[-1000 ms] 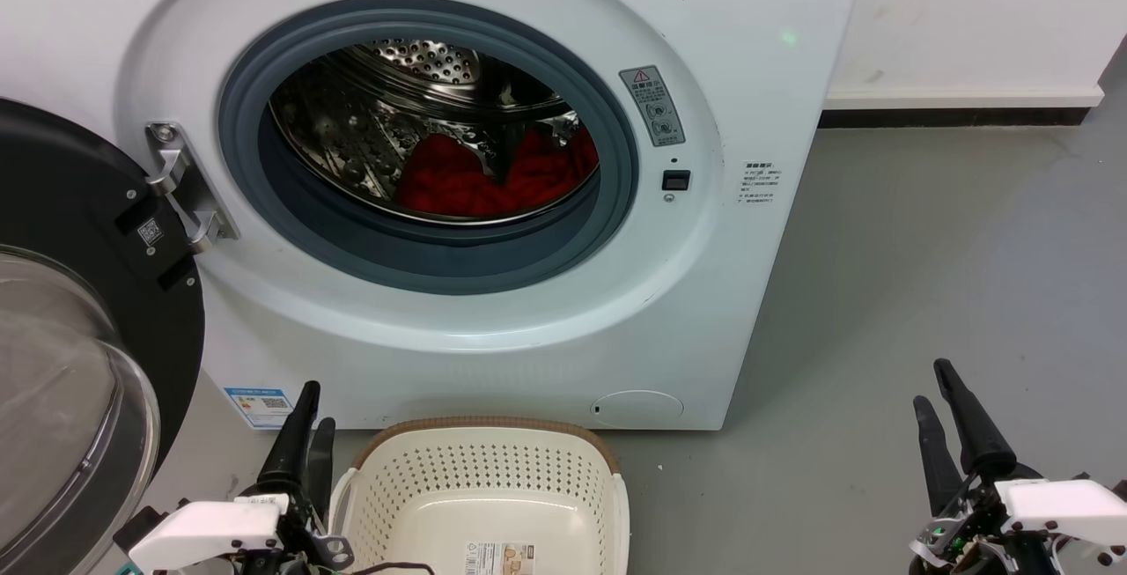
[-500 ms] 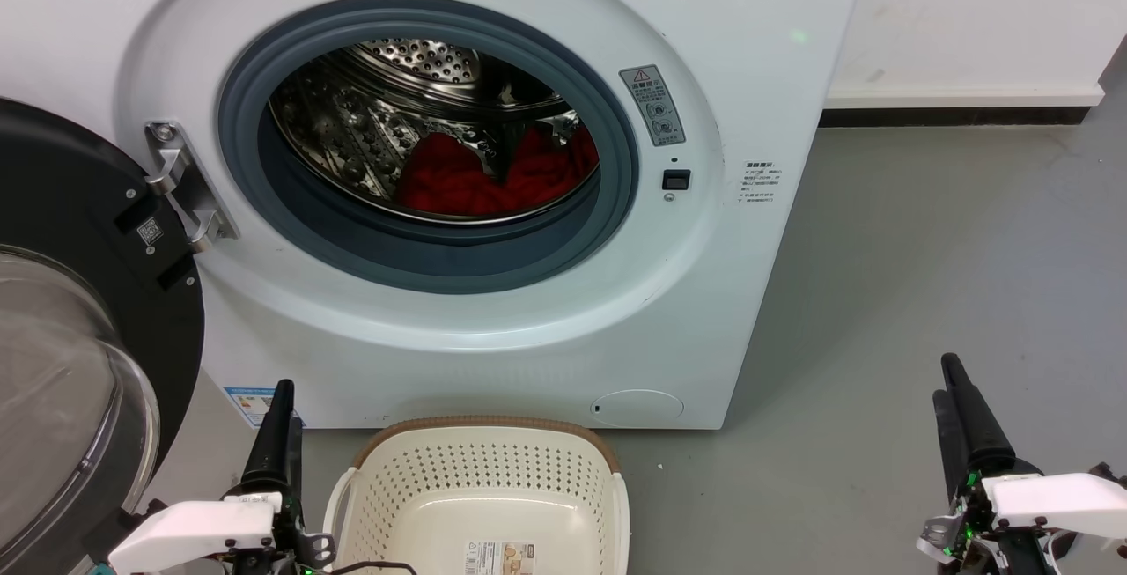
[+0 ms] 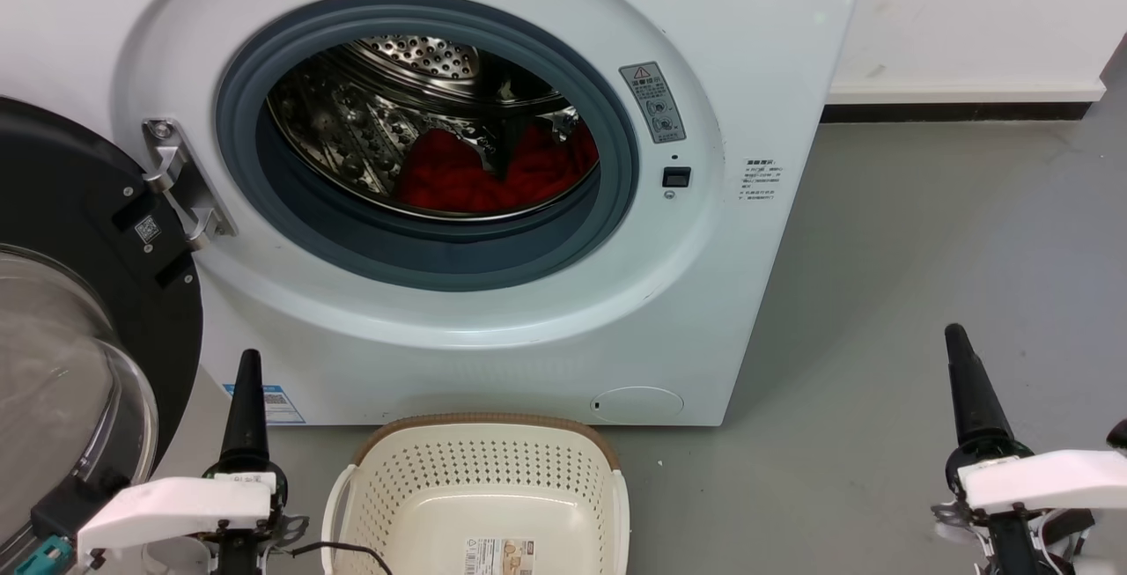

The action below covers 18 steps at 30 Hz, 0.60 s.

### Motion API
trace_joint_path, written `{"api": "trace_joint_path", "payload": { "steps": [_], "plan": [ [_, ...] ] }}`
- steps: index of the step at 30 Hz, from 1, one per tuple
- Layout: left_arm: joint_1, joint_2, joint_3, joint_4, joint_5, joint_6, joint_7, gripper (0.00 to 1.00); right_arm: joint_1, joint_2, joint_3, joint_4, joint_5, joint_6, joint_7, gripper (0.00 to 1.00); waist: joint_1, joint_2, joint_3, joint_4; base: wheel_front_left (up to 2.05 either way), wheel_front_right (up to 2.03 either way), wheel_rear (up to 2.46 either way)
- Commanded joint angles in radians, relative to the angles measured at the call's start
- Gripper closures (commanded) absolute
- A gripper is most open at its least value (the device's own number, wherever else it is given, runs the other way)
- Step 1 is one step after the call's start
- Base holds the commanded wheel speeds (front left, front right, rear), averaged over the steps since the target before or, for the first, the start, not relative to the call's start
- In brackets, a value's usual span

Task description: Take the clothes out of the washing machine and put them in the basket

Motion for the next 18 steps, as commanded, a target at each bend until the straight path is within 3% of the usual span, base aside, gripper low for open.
{"api": "trace_joint_path", "payload": {
  "steps": [1,18],
  "plan": [
    [-0.004,0.002,-0.003,-0.036,0.039,0.003,-0.011,0.00,-0.023,-0.002,0.006,-0.030,-0.050,0.000,-0.010,0.00,0.0000,0.0000,0.001,0.000,0.00,0.00,0.00],
    [0.020,0.003,-0.096,-0.160,0.392,0.100,-0.064,0.00,-0.011,-0.001,0.061,-0.129,-0.450,0.000,-0.064,0.00,0.0000,0.0000,0.006,-0.003,0.00,0.00,0.00]
  ]
}}
